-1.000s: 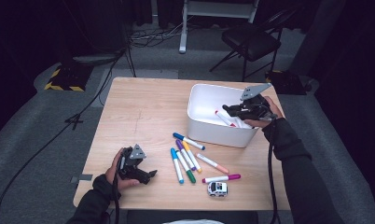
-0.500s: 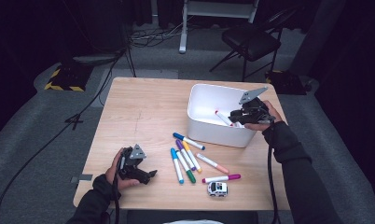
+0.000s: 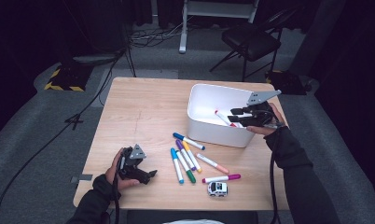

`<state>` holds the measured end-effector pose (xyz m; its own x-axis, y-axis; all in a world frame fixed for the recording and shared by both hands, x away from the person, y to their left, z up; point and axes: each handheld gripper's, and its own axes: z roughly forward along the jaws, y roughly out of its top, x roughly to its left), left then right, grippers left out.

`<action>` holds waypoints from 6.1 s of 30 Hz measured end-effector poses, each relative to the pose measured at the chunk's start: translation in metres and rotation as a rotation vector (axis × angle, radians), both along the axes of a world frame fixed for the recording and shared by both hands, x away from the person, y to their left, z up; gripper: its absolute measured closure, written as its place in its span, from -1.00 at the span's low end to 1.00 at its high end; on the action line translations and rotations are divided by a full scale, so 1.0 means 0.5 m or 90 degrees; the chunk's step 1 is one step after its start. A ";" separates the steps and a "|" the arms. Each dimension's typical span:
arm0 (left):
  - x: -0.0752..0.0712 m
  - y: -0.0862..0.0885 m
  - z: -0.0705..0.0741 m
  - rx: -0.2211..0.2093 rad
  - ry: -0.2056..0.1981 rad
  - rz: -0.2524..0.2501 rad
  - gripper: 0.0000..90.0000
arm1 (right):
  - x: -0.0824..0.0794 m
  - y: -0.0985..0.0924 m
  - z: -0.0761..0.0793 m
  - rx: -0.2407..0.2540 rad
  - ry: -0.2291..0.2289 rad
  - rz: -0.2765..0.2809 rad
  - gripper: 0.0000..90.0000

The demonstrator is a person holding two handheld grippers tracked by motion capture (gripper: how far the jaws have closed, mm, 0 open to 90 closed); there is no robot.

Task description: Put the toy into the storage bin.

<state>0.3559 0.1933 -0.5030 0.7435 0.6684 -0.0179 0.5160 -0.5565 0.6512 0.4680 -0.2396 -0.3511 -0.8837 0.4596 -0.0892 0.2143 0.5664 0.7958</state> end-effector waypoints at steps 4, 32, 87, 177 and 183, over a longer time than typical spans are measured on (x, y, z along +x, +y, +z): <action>0.000 0.000 0.000 0.003 -0.005 0.002 -0.99 | -0.035 -0.001 0.008 0.031 -0.018 0.013 0.40; -0.001 -0.001 -0.001 -0.007 0.007 0.002 -0.99 | -0.170 0.032 -0.210 -0.033 0.062 0.116 0.33; 0.000 -0.001 0.000 -0.003 0.005 -0.002 -0.99 | -0.152 -0.035 -0.135 -0.016 -0.027 0.112 0.68; 0.001 -0.001 0.000 0.000 -0.001 -0.003 -0.99 | -0.112 -0.096 -0.013 -0.004 -0.054 0.062 0.36; 0.001 -0.001 0.000 0.000 -0.001 -0.003 -0.99 | -0.160 -0.093 -0.079 -0.011 -0.029 0.098 0.32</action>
